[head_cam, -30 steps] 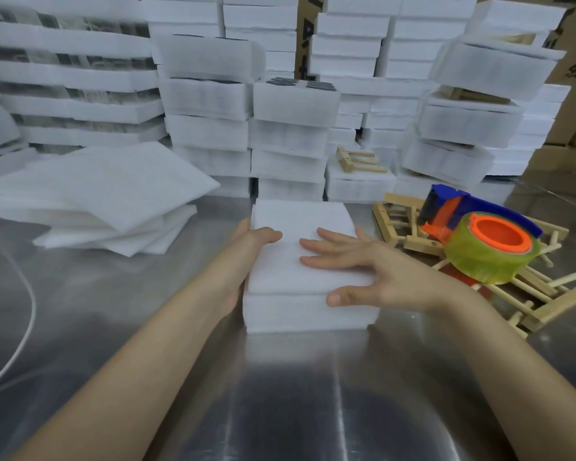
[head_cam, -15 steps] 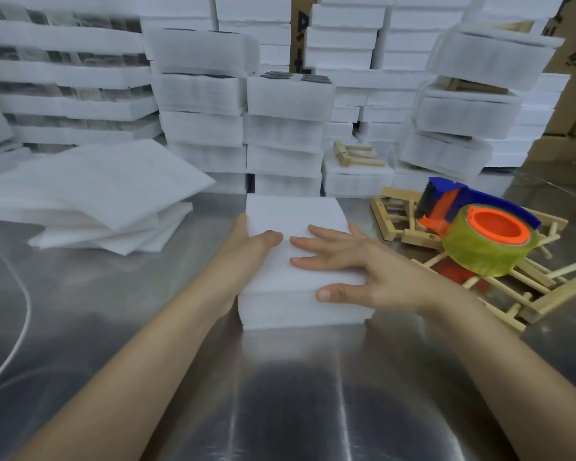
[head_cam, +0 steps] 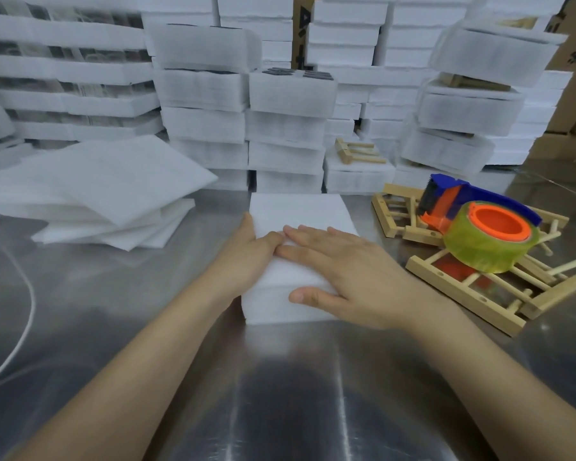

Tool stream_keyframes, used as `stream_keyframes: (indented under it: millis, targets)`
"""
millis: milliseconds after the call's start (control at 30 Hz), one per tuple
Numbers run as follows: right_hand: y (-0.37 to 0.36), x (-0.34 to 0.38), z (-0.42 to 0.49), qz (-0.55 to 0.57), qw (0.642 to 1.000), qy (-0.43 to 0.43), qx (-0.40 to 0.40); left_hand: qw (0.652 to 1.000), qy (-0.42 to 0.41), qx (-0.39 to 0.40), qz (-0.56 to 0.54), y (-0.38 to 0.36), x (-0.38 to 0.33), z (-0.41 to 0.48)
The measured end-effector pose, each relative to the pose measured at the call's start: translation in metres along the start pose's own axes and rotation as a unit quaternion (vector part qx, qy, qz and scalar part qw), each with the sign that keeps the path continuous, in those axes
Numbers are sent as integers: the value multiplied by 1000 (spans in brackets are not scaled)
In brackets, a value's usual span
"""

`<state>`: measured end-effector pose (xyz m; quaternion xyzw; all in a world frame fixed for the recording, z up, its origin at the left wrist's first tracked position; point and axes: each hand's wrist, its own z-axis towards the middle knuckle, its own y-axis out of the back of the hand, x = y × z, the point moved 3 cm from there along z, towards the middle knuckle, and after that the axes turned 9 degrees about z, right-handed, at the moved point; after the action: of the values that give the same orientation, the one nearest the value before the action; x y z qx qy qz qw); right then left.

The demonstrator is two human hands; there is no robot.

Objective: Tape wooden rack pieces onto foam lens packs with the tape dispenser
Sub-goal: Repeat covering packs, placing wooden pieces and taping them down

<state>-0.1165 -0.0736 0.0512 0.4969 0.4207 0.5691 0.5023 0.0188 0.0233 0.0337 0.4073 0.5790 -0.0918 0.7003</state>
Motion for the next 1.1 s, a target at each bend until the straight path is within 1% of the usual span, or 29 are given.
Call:
stream_keyframes:
  millis: [100,133,167,233,267,300,367,400,433,533,667,833,1033,1100]
  targets:
    - [2,-1,1,16,1000,1,6,1000,0,-5,-3,-1,-1,-2]
    - [2,0,1,20,1000,3,7,1000,-17,-10,24,-2,-1,-2]
    - [2,1,1,22,1000,6,8,996,-43,-18,74,-1,-3,-3]
    - [3,2,0,26,1000,7,2,980,-118,-18,162,6,-10,-7]
    - [4,2,-1,32,999,5,-2,971,-151,15,183,11,-15,-8]
    - [4,3,-1,38,999,1,-2,964,-169,75,192,14,-18,-11]
    - [5,4,-1,39,999,-4,5,936,-171,203,232,20,-18,-19]
    - [5,4,-2,34,999,-4,9,921,-171,233,262,22,-16,-22]
    - [5,4,-2,30,999,-4,10,915,-169,237,280,24,-14,-22]
    - [6,4,-3,29,999,-8,16,924,-142,211,285,24,-12,-19]
    - [6,4,-3,25,999,-9,21,925,-128,235,268,26,-9,-19]
    - [6,5,-2,22,999,-16,23,923,-136,225,280,27,-10,-19]
    - [7,4,-3,26,999,-12,29,916,-114,258,285,25,-9,-23]
    - [7,3,-2,26,999,-7,31,933,-107,249,239,25,-12,-25]
